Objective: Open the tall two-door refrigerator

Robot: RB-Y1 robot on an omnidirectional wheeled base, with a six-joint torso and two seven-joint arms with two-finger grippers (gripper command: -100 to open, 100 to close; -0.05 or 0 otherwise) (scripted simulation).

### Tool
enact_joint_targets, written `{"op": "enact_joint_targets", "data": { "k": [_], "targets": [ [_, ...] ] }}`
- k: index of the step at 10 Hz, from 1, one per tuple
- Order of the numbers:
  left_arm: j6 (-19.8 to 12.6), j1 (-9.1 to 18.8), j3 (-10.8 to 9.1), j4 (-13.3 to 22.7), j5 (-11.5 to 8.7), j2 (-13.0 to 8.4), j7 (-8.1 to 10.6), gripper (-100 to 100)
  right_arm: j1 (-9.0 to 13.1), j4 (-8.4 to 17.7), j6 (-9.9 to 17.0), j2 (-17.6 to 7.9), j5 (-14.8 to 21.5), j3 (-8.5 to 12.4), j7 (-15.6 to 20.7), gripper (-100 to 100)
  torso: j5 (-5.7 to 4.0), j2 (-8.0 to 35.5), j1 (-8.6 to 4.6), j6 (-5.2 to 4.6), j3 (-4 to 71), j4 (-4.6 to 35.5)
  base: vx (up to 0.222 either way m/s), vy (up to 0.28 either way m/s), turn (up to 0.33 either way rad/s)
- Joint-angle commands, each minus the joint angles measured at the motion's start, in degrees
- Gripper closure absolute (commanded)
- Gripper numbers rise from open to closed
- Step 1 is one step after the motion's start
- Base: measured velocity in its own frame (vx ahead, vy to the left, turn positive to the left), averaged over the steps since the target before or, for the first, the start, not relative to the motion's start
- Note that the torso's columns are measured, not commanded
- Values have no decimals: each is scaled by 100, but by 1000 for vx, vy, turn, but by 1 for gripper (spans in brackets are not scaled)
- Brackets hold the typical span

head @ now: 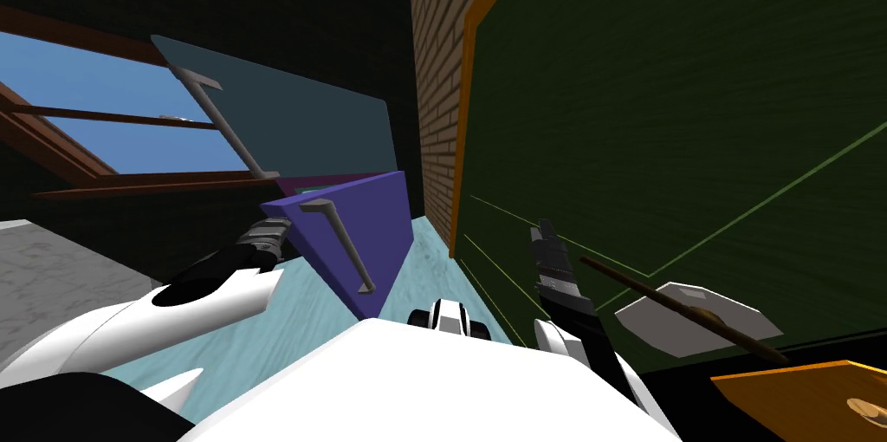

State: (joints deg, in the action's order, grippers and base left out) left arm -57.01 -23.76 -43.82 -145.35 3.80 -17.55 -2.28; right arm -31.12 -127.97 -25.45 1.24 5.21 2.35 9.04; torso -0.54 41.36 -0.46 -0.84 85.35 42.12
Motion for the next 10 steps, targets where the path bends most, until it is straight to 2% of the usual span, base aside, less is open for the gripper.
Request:
{"op": "enact_joint_targets", "data": {
  "k": [1, 2, 3, 4, 5, 7, 10],
  "targets": [
    [-11, 117, 50, -254, 61, -63, -6, -100, 0, 0, 0, 0, 0, 0, 0, 0, -15, 3, -17, -9, 2, 4, 8, -8, -6],
    [-30, -2, 44, -170, 82, 61, -6, -100, 0, 0, 0, 0, 0, 0, 0, 0, -25, 3, -29, -12, 4, 6, -16, 4, 45],
    [-2, 30, 40, 2, 84, 88, 21, -100, 0, 0, 0, 0, 0, 0, 0, 0, -5, 18, -18, 15, -11, 4, -1, 72, 92],
    [-67, -19, 46, -65, 96, 119, 3, -100, 0, 0, 0, 0, 0, 1, 0, 0, 13, 29, 29, 28, -22, 8, -9, 41, 69],
    [-97, -43, 41, -27, 101, 146, 5, 100, 0, 0, 0, 0, 0, 1, 0, 0, 12, 41, 17, 27, -29, 12, -15, 10, 21],
    [-179, -73, -92, -26, 221, 214, 80, 100, -1, 0, 0, 1, 0, -1, 0, 0, 36, 66, -4, 75, -60, 10, 64, -136, 25],
    [-277, -107, -264, -27, 378, 301, 180, 100, 0, -1, 0, 2, 0, -2, 0, 0, 35, 69, 13, 54, -58, 10, 85, -227, 19]
  ]
}}
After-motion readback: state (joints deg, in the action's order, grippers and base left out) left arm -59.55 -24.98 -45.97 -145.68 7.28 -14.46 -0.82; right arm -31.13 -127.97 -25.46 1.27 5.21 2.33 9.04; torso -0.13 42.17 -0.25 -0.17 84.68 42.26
